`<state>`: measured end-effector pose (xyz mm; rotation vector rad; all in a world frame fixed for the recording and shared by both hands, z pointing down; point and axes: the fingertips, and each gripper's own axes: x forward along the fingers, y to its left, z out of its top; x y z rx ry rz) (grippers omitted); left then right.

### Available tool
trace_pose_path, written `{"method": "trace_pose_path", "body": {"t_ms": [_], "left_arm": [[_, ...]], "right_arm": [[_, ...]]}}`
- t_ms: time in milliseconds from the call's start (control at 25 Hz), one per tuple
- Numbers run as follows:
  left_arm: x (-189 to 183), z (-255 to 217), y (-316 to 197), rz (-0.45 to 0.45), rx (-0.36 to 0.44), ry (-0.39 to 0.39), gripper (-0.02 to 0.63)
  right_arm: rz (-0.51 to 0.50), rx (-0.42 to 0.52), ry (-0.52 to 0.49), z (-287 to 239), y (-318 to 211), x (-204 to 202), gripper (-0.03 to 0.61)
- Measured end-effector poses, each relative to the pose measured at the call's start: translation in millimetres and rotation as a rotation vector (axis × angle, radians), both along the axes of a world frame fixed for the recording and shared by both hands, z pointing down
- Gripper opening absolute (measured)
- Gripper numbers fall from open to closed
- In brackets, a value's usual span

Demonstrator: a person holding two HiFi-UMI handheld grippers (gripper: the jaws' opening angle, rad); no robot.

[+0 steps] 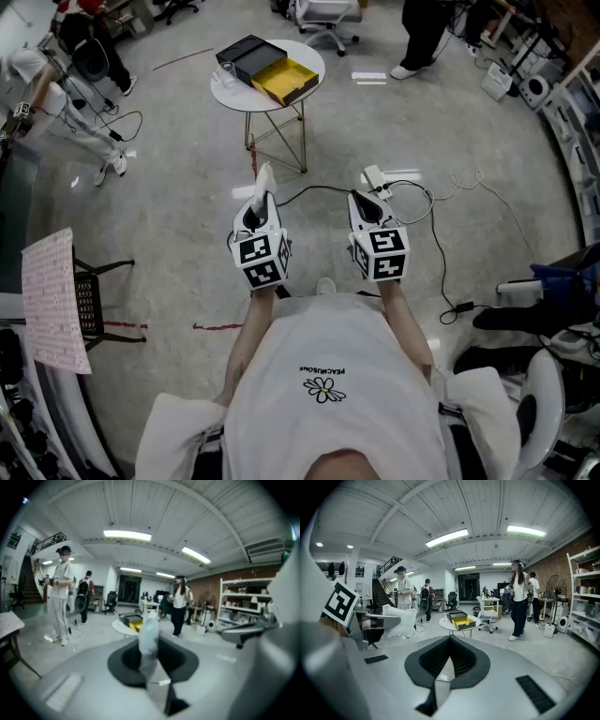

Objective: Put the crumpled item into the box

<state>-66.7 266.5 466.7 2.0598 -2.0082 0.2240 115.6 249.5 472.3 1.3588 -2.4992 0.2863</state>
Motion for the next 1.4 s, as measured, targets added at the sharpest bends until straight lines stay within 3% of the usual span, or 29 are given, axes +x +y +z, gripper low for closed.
{"method": "trace_pose_path", "body": {"t_ms": [440, 840, 1400], "left_arm": [[6.3, -1.6, -2.4, 0.015, -0.027, 0.001, 0.048], [10.1, 25.1, -16.4, -0.019, -0.071, 0.028, 0.049], [-20.9, 7.6, -120.6, -0.076, -0.025, 0.038, 0.049]], "right_arm": [[-0.024, -0.022, 0.003, 5.5, 3.5, -2.8, 0.000], [-0.085, -0.046, -0.019, 20.8, -14.8, -5.1, 0.000], [-0.072, -0.056, -0.039, 21.8, -109.8, -7.7, 0.000]]}}
